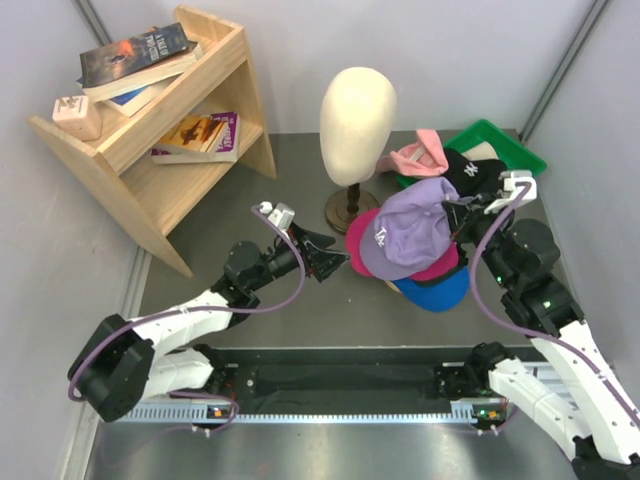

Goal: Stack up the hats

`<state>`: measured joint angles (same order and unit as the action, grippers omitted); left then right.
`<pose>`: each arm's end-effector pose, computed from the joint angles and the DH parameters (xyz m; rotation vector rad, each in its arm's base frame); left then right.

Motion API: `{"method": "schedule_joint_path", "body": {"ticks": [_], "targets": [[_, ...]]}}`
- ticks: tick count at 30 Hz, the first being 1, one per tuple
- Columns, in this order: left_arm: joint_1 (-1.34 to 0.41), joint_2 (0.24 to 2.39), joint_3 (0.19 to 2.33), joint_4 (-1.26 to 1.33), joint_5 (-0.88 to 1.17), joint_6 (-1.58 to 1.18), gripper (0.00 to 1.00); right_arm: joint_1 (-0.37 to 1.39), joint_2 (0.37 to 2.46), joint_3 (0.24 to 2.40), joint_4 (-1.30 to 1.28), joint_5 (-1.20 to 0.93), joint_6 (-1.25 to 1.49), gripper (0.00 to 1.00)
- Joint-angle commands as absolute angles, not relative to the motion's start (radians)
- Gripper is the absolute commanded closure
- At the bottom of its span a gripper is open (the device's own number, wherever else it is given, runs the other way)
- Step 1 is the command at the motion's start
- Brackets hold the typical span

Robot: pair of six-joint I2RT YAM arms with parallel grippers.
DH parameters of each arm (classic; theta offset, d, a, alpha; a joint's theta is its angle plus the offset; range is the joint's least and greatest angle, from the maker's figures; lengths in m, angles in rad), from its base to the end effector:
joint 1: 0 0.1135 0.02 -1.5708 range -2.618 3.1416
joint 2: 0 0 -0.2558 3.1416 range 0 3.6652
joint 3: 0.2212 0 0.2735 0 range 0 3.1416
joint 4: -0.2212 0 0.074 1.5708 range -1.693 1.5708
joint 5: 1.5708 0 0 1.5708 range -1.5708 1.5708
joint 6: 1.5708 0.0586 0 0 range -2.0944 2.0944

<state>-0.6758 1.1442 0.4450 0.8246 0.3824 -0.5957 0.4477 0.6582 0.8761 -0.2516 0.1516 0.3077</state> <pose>0.2082 -0.1949 0.2366 0.4042 1.5433 -1.2920 0.1815 0.0773 0.3818 0.0054 1.6237 0.4631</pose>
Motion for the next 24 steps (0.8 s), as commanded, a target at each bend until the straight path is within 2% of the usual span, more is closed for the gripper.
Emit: {"method": "schedule_joint_path", "body": {"ticks": [1, 13, 24], "targets": [[-0.675, 1.177, 0.471, 0.974, 0.414, -0.656, 0.12, 0.388, 0.62, 0.844, -0.192, 0.196, 0.325, 1.0], [-0.704, 1.31, 0.48, 1.025, 0.387, -0.762, 0.22, 0.275, 0.6, 0.744, -0.161, 0.189, 0.353, 1.0], [-0.745, 1.414, 0.505, 1.071, 0.371, -0.822, 0.23, 0.221, 0.607, 0.718, -0.137, 0.127, 0.37, 1.0]]}}
